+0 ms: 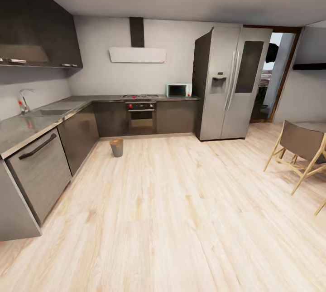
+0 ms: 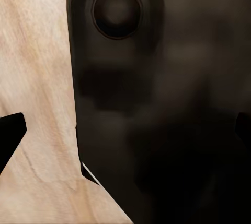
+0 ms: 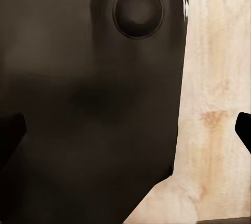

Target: Put the three can of soda from the living room inside the tash can in the kitchen.

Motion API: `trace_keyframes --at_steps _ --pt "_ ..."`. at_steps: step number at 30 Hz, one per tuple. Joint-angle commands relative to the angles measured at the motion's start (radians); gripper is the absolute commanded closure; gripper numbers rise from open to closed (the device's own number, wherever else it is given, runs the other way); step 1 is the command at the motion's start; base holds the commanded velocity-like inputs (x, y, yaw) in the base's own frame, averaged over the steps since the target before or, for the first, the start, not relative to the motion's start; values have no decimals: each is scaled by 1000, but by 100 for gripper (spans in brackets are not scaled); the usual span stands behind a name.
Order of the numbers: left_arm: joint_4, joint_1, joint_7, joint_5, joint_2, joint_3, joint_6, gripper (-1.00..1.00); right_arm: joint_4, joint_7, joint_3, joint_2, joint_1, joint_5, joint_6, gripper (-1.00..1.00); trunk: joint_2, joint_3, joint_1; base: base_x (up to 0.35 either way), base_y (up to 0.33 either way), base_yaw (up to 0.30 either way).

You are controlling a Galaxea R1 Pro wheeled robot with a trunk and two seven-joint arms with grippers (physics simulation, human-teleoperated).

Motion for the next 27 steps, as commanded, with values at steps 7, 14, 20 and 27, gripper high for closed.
trace_keyframes --at_steps 7,14,20,27 --pt "-3 -2 3 -1 3 -4 -3 -100 -1 7 3 1 6 1 -1 -100 0 0 0 0 0 0" --pt "-3 -2 3 -1 3 -4 -3 -100 -1 7 3 1 6 1 -1 -100 0 0 0 0 0 0" --pt "-3 -2 3 -1 3 -4 -3 -100 -1 7 3 1 6 1 -1 -100 0 0 0 0 0 0" --pt "-3 -2 3 -1 3 -4 -3 -100 -1 7 3 1 6 1 -1 -100 0 0 0 0 0 0"
